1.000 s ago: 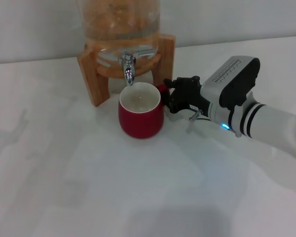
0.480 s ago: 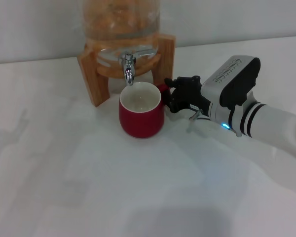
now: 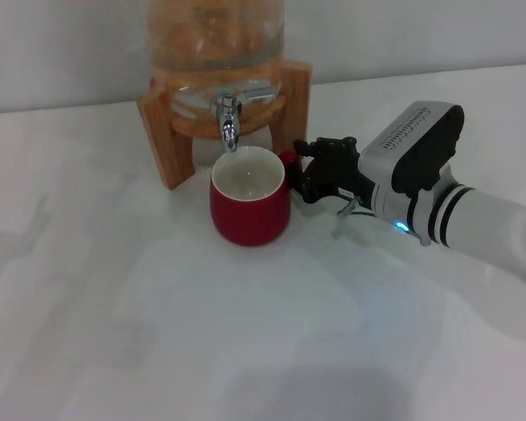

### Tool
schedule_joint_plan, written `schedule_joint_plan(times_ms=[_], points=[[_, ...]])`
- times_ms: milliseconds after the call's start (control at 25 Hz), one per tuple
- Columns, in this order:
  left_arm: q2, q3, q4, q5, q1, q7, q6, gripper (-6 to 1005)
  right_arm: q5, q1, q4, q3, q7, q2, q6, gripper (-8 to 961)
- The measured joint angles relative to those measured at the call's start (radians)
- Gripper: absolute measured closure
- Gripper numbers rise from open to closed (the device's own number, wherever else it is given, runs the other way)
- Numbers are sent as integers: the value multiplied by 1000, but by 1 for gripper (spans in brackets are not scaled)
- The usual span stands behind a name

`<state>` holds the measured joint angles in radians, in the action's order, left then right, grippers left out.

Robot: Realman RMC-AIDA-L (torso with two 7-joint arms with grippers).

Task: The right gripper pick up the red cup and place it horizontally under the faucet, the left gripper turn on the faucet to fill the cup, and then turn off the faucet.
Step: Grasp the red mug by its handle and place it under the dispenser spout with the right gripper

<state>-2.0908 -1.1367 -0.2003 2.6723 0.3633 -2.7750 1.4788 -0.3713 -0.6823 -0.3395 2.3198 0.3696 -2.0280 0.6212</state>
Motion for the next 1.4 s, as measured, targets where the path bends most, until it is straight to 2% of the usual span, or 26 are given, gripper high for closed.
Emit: schedule_joint_plan(times_ms=[1400], points=[[1, 0, -2, 0, 0, 0, -6, 153, 5, 39, -7, -5, 0, 4, 19, 621]])
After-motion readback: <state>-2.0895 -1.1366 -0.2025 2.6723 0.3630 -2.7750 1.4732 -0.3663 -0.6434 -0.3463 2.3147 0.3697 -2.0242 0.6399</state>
